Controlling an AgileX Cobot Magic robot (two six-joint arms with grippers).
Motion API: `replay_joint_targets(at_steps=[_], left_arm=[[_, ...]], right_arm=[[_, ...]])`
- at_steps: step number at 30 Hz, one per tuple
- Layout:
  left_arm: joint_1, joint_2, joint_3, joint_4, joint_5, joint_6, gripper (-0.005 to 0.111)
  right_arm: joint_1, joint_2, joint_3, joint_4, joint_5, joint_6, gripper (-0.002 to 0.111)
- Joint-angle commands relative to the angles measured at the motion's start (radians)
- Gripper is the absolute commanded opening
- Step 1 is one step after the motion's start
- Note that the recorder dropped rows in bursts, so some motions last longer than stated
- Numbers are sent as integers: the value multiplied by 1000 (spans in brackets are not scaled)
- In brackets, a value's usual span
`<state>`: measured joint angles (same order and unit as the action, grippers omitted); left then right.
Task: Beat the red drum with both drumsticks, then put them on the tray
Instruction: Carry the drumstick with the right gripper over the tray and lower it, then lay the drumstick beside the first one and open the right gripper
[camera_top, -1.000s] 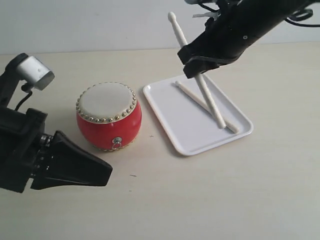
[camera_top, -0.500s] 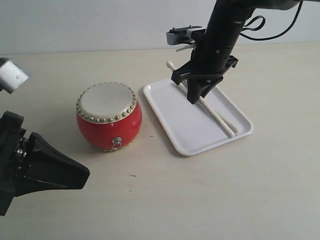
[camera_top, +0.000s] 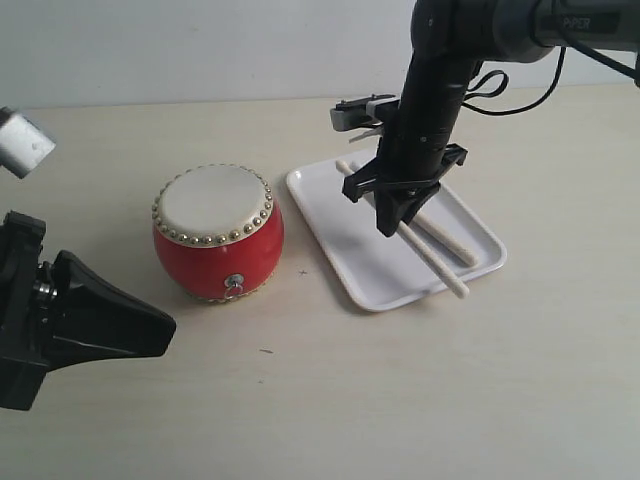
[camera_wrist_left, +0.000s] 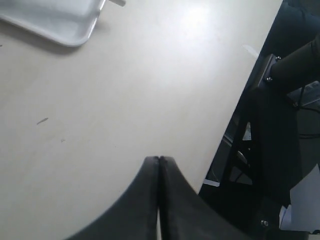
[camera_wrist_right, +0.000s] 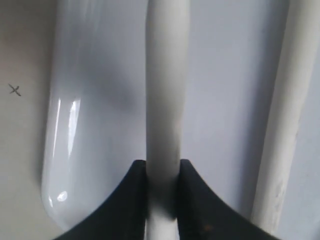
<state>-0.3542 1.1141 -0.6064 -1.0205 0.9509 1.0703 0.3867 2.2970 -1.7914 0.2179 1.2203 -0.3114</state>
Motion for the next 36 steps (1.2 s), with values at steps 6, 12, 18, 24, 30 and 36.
replay_joint_targets(at_steps=[6, 12, 18, 24, 30, 36], left_arm=[[-5, -9, 1, -11, -6, -5, 0], [-5, -9, 1, -14, -4, -6, 0], [-5, -9, 1, -18, -4, -6, 0], [-5, -9, 1, -18, -4, -6, 0], [-5, -9, 1, -18, -4, -6, 0], [-5, -9, 1, -18, -4, -6, 0]], right_arm=[[-3, 14, -10, -38, 1, 3, 0], [-3, 14, -10, -47, 1, 1, 0], [-3, 14, -10, -69, 1, 1, 2], [-3, 14, -10, -70, -47, 1, 11], [-3, 14, -20, -53, -68, -1, 4], [-3, 24, -76, -52, -98, -8, 0]])
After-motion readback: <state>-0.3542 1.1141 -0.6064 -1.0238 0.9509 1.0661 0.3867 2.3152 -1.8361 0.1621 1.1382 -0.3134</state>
